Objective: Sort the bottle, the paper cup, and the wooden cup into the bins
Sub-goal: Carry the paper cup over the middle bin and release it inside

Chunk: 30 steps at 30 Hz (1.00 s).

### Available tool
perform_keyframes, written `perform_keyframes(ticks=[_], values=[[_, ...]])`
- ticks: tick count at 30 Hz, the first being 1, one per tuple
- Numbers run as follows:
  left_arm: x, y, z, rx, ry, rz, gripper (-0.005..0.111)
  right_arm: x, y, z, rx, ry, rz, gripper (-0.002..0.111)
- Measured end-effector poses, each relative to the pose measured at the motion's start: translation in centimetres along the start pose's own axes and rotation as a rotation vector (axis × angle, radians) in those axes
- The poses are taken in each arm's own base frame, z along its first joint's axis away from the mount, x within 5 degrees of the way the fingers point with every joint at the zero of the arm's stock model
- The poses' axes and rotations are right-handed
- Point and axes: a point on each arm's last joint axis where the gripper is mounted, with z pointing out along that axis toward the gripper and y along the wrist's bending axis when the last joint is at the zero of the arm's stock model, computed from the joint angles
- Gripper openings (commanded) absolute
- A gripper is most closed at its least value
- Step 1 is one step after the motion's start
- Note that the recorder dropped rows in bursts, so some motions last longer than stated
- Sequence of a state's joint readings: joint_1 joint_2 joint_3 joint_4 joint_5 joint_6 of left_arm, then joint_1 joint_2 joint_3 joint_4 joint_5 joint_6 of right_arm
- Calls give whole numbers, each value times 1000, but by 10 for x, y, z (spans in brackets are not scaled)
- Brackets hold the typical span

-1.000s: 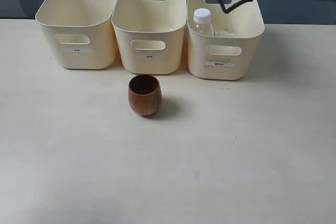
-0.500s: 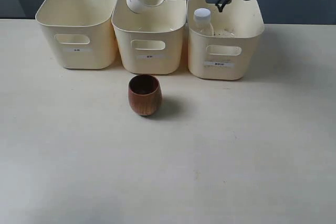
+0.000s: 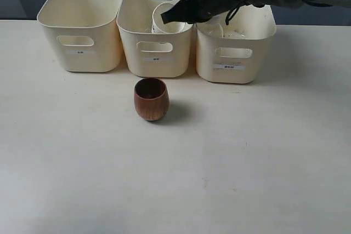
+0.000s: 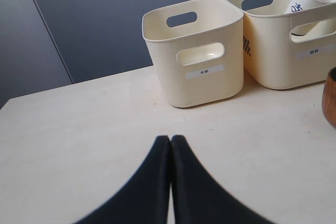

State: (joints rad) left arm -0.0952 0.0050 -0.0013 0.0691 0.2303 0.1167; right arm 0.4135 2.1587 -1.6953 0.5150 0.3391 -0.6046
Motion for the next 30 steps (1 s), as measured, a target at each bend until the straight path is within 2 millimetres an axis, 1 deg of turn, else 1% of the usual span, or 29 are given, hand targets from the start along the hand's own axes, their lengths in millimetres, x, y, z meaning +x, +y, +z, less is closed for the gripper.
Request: perform_keyframes(ticks=[5, 16, 18, 20, 22, 23, 30], values=[[0, 0, 0, 0, 0, 0, 0, 4, -3, 3, 18, 38, -21, -1], [0, 0, 0, 0, 0, 0, 0, 6, -4, 4, 24, 57, -44, 0], [0, 0, 0, 0, 0, 0, 0, 6, -4, 4, 24, 57, -44, 6], [0, 0, 0, 0, 0, 0, 0, 6, -4, 4, 24, 57, -44, 19], [0, 0, 0, 0, 0, 0, 0, 6, -4, 4, 24, 57, -44, 28], [0, 0, 0, 0, 0, 0, 0, 6, -4, 3, 24, 57, -42, 31], [0, 0, 0, 0, 0, 0, 0, 5, -4, 3, 25, 55, -26, 31]])
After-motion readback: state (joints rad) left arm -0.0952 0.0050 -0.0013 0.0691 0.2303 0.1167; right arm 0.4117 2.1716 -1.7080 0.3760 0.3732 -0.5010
